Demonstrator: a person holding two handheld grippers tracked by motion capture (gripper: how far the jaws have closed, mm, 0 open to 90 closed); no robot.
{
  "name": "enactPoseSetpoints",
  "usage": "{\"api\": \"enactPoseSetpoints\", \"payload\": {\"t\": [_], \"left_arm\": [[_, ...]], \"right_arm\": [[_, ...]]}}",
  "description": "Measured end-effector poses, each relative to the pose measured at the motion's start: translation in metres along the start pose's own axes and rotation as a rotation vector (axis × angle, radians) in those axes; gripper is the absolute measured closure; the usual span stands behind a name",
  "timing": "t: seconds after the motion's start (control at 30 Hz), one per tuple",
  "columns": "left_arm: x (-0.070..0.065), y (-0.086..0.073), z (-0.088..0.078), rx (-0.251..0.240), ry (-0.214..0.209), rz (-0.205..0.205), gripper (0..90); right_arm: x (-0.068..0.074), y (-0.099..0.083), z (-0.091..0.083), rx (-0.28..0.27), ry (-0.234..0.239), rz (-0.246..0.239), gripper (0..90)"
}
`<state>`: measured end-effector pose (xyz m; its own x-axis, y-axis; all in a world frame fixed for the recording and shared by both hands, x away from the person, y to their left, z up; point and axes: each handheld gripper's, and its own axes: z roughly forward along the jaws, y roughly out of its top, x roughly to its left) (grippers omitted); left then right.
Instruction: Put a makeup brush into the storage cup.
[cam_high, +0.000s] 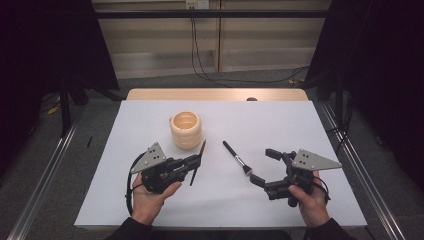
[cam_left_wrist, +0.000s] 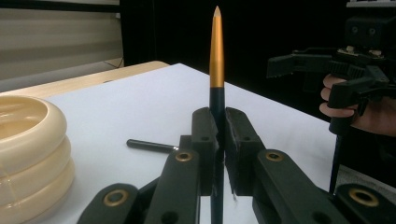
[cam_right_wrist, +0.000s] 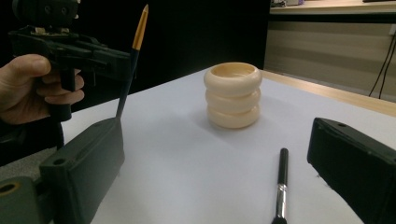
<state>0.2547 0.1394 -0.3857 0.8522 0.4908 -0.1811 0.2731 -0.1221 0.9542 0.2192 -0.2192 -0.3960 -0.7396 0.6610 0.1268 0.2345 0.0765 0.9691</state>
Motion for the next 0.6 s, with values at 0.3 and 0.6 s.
{"api": "enactPoseSetpoints", "payload": {"t": [0.3, 0.6], "left_arm": [[-0.003, 0.000, 0.002, 0.004, -0.014, -0.003, 83.5], [-0.007, -0.002, 0.008, 0.011, -0.036, 0.008, 83.4]], "right_arm": [[0.003, 0.015, 0.023, -0.008, 0.087, 0.033, 6.1], [0.012, 0.020, 0.042, 0.005, 0.135, 0.018, 11.0]]}}
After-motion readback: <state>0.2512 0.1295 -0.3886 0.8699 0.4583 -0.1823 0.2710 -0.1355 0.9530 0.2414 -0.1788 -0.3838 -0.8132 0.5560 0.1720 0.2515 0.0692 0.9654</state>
